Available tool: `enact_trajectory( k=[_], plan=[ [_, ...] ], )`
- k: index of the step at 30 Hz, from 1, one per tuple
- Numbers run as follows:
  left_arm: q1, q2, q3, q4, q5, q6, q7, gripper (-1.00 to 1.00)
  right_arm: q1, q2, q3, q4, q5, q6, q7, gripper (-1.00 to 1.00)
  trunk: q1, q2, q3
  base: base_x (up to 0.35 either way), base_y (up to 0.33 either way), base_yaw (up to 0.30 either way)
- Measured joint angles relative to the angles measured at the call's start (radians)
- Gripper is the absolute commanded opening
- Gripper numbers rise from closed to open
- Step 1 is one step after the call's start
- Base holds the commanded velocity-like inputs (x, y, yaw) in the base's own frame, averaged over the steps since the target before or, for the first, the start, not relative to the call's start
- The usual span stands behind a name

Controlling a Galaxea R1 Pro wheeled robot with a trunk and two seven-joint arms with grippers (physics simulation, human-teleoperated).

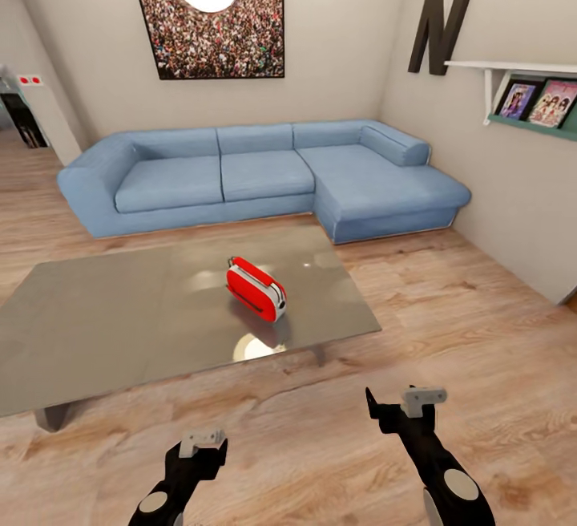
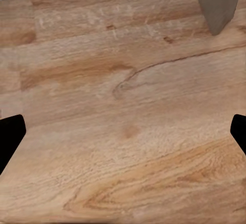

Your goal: Turn on the radio receiver that's on the table in the living room.

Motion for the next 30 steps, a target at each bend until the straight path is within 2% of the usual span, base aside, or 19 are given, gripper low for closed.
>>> enact_trajectory(
  k=[25,30],
  plan=[
    [0.0,-0.002,0.0,0.0,-0.001,0.0,0.0,1.0,0.0,0.0,0.0,0.0,0.0,0.0,0.0,1.0,0.0,0.0,0.019,0.0,0.0,0.268],
    [0.0,-0.002,0.0,-0.001,-0.001,0.0,0.0,1.0,0.0,0.0,0.0,0.0,0.0,0.0,0.0,1.0,0.0,0.0,0.022,0.0,0.0,0.153]
  ],
)
